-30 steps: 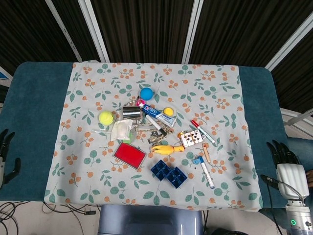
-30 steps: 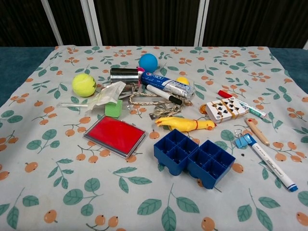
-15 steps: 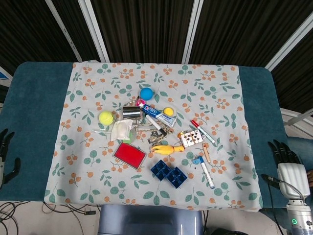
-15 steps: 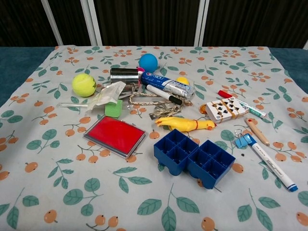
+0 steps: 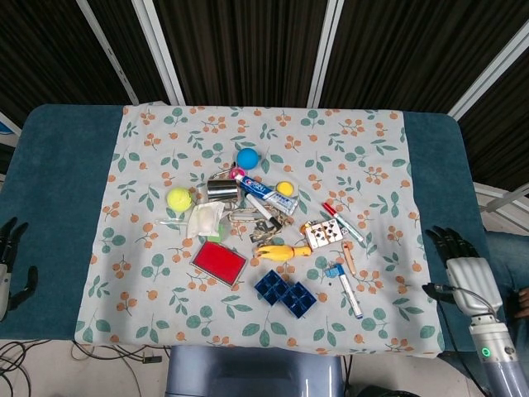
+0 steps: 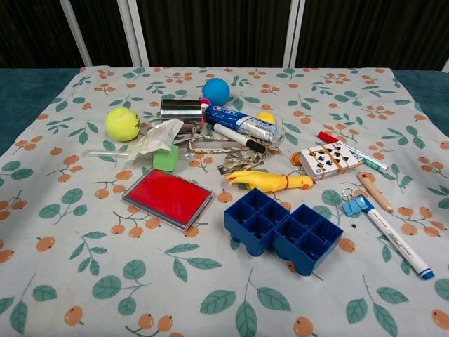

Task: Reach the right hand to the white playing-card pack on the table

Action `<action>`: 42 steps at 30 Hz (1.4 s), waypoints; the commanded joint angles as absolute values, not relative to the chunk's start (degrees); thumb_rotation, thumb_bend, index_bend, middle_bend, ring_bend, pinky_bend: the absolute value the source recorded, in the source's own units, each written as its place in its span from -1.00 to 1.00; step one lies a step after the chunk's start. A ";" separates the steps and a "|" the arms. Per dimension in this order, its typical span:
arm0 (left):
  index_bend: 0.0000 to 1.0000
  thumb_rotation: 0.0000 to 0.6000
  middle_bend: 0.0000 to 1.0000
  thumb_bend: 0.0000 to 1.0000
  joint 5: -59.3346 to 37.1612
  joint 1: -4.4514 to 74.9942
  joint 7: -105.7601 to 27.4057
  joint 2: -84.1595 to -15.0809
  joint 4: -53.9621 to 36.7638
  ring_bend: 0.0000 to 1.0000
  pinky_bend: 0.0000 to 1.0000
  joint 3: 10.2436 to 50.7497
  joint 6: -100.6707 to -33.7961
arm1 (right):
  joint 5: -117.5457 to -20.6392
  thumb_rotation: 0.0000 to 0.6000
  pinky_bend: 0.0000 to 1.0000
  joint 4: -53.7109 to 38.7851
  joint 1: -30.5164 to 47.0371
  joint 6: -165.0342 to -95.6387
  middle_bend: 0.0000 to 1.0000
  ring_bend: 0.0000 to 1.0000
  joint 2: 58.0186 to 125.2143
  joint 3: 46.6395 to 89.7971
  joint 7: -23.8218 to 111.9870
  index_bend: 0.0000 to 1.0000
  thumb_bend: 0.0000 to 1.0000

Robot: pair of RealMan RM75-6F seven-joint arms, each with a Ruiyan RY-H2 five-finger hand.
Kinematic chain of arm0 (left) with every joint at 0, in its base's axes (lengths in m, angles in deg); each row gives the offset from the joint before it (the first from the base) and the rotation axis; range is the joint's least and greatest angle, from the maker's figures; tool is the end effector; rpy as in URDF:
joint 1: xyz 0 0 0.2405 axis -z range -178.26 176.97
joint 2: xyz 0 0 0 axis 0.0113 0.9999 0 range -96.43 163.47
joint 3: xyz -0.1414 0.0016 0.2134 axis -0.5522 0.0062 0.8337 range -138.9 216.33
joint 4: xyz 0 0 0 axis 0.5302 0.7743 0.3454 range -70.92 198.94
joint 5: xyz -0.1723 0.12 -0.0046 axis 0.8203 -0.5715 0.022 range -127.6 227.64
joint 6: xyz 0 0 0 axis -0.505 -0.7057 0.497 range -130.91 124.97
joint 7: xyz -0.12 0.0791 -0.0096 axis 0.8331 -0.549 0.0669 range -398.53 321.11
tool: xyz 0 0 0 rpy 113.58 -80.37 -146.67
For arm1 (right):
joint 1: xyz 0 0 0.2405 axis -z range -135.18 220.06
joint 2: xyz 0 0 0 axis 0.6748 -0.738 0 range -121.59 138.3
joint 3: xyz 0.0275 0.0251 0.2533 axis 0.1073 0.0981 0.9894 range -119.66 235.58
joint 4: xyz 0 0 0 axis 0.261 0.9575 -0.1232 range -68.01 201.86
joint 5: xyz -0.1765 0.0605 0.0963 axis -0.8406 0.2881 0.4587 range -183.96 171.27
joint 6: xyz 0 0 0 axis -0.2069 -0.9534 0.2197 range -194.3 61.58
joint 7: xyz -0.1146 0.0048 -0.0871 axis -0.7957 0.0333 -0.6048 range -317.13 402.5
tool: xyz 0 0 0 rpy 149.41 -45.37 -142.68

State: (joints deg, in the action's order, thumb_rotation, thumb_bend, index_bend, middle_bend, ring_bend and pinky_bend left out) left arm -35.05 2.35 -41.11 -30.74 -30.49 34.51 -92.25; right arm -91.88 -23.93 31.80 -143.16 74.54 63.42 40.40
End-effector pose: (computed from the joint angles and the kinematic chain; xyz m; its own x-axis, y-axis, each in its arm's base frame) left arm -0.3054 0.1749 0.1687 0.3955 -0.0780 0.9151 0.9185 0.0345 -0.3940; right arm -0.2975 -0.2210 0.1377 0.4252 -0.0594 0.9032 -0.9029 -0.0977 0.4186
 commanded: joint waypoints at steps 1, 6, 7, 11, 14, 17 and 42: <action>-1.00 1.00 -1.00 0.01 -34.99 2.30 -41.10 -30.76 -30.44 -0.88 -0.82 34.52 -92.29 | -87.72 1.00 -0.58 -26.48 24.89 -133.73 -0.71 -0.81 73.40 66.72 38.76 -0.72 -0.67; -1.00 1.00 -1.00 0.01 -34.15 2.28 -40.67 -30.54 -30.49 -0.88 -0.82 34.28 -91.94 | -82.51 1.00 -0.58 -26.61 18.84 -126.84 -0.67 -0.81 76.84 69.43 33.80 -0.72 -0.67; -1.00 1.00 -1.00 0.01 -34.02 2.29 -40.63 -30.49 -30.51 -0.88 -0.82 34.24 -91.86 | -81.46 1.00 -0.58 -26.44 17.71 -125.86 -0.67 -0.81 78.09 69.88 32.77 -0.72 -0.67; -1.00 1.00 -1.00 0.01 -33.46 2.20 -40.20 -30.29 -30.64 -0.88 -0.82 34.06 -91.77 | -76.78 1.00 -0.58 -24.92 13.52 -122.77 -0.65 -0.81 84.21 71.14 28.43 -0.70 -0.66; -1.00 1.00 -1.00 0.01 -33.21 2.19 -39.80 -30.12 -30.71 -0.88 -0.82 33.97 -91.64 | -73.72 1.00 -0.58 -22.77 11.22 -122.35 -0.63 -0.81 88.96 71.74 25.46 -0.67 -0.66; -1.00 1.00 -1.00 0.01 -33.16 2.22 -39.66 -30.06 -30.70 -0.88 -0.82 33.95 -91.53 | -72.22 1.00 -0.58 -21.73 9.94 -122.07 -0.60 -0.81 91.35 71.57 23.70 -0.64 -0.67; -1.00 1.00 -1.00 0.01 -32.36 2.38 -39.36 -29.75 -30.80 -0.88 -0.82 33.53 -91.14 | -72.36 1.00 -0.58 -8.04 5.22 -122.01 -0.47 -0.81 101.55 68.62 22.07 -0.45 -0.53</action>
State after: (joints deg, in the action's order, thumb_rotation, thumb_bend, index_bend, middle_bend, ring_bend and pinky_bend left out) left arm -32.36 2.38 -39.36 -29.75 -30.80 33.53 -91.14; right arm -71.87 -8.79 5.45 -121.80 101.06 68.94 22.18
